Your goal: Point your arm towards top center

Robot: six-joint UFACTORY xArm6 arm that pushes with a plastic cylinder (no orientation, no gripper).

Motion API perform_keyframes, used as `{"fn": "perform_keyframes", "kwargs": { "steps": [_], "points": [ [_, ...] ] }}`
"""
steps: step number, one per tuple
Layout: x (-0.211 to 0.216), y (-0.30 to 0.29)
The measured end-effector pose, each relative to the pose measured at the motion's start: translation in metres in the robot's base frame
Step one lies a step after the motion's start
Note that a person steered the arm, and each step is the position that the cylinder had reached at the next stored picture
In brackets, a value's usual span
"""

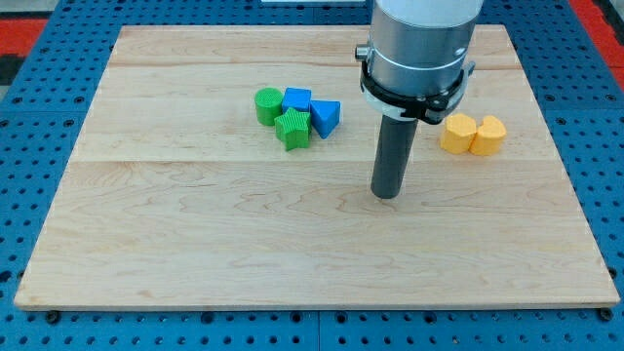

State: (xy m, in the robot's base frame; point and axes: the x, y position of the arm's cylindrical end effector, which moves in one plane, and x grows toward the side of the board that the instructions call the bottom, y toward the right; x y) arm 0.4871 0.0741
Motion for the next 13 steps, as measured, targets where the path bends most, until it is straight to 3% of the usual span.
{"fn": "perform_keyframes", "kwargs": {
  "steps": [2,5,7,9,12,13],
  "points": [
    [-0.048,-0.028],
    [-0.053,-0.144],
    [-0.103,-0.182],
    [-0.106,-0.188],
    [-0.167,-0.188],
    [-0.167,-0.188]
  ]
}}
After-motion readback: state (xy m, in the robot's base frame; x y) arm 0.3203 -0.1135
